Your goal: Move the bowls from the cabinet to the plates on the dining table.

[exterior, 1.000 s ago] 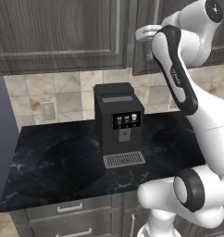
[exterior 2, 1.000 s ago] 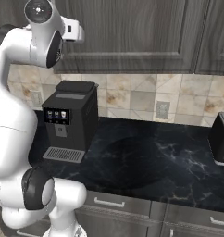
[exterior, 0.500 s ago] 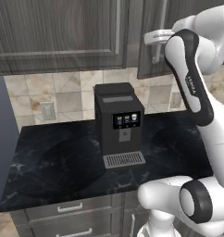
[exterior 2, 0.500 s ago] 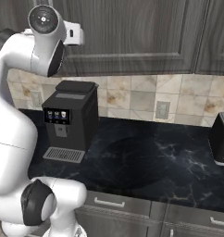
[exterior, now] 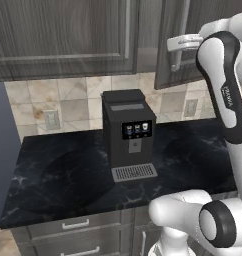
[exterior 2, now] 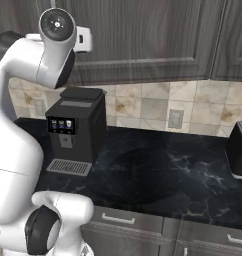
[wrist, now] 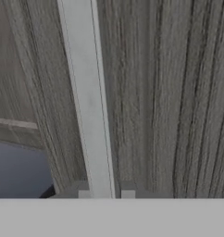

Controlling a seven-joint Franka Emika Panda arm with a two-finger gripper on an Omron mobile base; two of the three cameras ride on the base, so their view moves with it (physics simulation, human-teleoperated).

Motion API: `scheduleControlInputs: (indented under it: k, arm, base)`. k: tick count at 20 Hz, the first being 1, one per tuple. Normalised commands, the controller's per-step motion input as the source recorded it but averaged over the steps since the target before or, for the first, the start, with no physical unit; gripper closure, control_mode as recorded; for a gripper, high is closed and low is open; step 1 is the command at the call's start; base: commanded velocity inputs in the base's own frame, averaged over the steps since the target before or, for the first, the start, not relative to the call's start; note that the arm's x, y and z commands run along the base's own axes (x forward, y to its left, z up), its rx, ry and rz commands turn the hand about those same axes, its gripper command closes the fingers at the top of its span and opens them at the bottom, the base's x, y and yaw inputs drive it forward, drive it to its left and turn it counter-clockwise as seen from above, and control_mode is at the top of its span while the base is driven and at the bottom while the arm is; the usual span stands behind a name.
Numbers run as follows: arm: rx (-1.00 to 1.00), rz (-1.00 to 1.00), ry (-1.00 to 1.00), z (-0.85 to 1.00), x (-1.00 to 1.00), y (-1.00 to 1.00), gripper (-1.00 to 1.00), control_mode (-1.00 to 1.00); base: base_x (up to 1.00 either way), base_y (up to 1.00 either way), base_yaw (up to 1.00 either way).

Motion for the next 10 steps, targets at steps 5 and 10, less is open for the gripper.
scheduleControlInputs:
  k: [5, 10]
  arm:
    - [0.01, 0.08, 0.00, 0.09, -0.48, -0.28, 1.00, -1.00]
    - [0.01, 0.08, 0.00, 0.03, -0.48, -0.29, 1.00, -1.00]
  base:
    - [0.00, 0.00, 0.00]
    - [0.00, 0.00, 0.00]
